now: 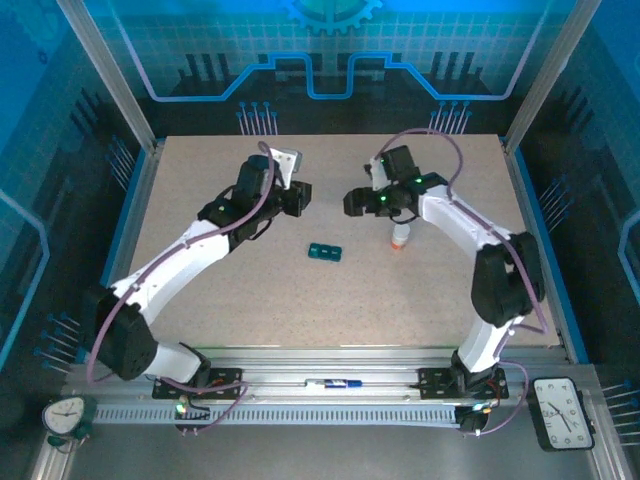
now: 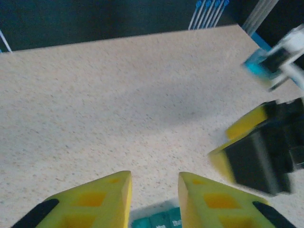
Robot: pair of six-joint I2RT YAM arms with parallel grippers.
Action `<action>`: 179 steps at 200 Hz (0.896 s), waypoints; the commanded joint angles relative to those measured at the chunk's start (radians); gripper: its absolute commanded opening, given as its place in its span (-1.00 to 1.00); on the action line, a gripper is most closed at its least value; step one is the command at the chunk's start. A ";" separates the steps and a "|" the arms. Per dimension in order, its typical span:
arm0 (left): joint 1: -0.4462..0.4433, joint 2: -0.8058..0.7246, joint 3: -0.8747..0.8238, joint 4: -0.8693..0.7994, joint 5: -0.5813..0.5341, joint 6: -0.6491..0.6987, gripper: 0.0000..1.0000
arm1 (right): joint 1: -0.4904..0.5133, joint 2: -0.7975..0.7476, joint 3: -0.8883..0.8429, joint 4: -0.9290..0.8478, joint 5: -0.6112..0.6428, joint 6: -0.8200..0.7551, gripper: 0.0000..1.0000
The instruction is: Sort the pills into containers
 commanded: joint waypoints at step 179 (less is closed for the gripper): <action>0.211 -0.270 -0.673 0.816 -0.256 0.259 0.98 | -0.319 -0.440 -0.394 0.259 0.430 0.032 0.99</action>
